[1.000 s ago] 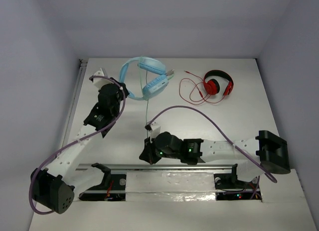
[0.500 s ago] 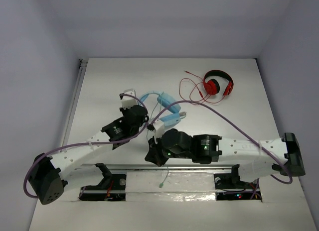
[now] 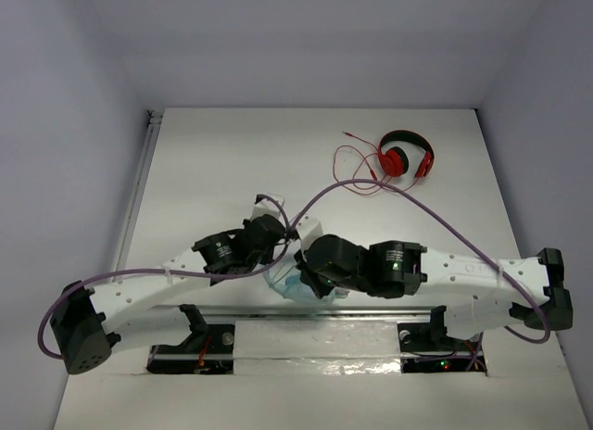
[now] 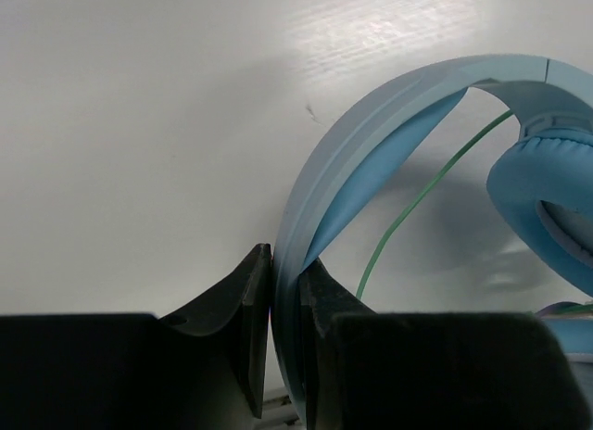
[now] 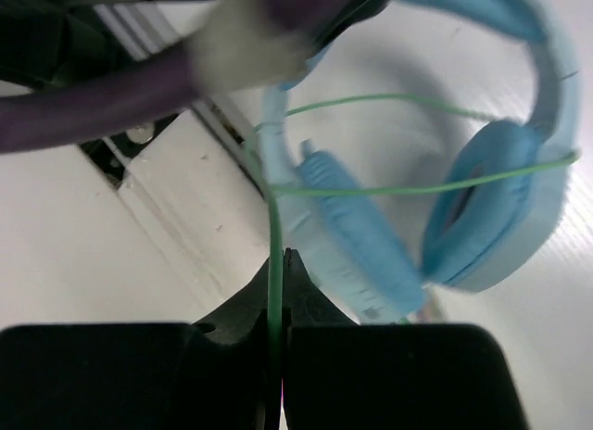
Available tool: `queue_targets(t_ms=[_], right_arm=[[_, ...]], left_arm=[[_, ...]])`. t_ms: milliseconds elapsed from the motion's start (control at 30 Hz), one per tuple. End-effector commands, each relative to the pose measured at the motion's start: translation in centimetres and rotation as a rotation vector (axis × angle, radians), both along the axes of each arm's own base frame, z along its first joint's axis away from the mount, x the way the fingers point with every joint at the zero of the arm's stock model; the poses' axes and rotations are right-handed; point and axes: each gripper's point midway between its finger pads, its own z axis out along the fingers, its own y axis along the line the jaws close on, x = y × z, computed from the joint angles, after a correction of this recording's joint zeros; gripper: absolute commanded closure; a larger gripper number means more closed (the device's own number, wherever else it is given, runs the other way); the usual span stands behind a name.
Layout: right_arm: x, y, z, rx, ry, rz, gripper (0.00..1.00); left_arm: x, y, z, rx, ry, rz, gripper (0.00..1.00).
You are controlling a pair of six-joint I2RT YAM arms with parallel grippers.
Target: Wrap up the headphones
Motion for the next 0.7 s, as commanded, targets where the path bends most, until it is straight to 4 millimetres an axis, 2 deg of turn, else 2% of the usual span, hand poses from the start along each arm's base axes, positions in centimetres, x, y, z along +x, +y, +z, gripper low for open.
queue_targets(t_ms=[0,100,267,367,500,567,667], right_arm=[[2.7,-2.2,2.9,0.024,-0.081,-0.086,1.0],[3.7,-3.9,2.9,-0.025,-0.113,-0.138,1.0],[6.1,-7.7,3.2,-0.086,-0.17,-0.285,1.0],[7.4,-9.8,2.8,-0.105,-0.181,-0.367,1.0],[9.9,-12.4,2.6,-0.114,-0.22,-0.515,1.0],[10.8,-13.1,2.8,-0.109,-0.25,-0.566,1.0],[11.5,-12.8,3.7,-0.062,-0.279,-0.608,1.0]], left_arm=[[-1.2,-4.0,4.1,-0.196,-0.005,-0.157,1.0],[-1.6,-5.0,4.5,-0.219,0.0,-0.221,1.0],[-0.4,-3.5,6.2,-0.182,-0.072,-0.155,1.0],[0.1,-3.1,8.2,-0.192,-0.118,-0.146,1.0],[0.1,-3.1,9.5,-0.189,-0.125,-0.2,1.0],[0.1,-2.8,10.0,-0.199,-0.125,-0.213,1.0],[1.5,-1.0,11.0,-0.203,-0.162,-0.137,1.0]])
